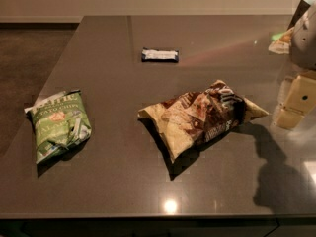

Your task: Move brown chip bag near rxbar blueberry

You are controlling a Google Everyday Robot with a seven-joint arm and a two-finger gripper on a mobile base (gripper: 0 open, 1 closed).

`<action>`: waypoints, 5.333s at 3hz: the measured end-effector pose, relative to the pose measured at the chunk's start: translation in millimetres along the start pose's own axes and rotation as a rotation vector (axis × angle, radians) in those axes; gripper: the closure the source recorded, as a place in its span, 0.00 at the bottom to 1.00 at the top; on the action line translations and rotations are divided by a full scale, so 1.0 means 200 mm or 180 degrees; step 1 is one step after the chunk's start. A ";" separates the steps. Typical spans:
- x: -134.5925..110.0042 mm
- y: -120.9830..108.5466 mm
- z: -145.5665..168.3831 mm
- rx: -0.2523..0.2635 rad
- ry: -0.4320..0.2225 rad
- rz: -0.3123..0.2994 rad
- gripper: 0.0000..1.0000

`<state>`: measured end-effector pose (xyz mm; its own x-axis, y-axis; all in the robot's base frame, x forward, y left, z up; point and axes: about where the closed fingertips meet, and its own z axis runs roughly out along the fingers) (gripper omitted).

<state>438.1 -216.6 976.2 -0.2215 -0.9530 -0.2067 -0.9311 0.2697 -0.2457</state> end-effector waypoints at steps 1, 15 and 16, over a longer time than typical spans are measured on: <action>-0.03 -0.01 0.03 0.0006 -0.0028 -0.0018 0.00; -0.42 -1.12 0.58 0.0503 -0.0108 0.0610 0.54; -0.41 -1.14 0.60 0.0505 -0.0099 0.0632 0.31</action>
Offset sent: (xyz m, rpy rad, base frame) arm 0.0294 0.0334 -0.0355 0.0579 0.0174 0.0472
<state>702.5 -182.5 936.2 -0.3842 -0.8751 -0.2943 -0.8125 0.4719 -0.3423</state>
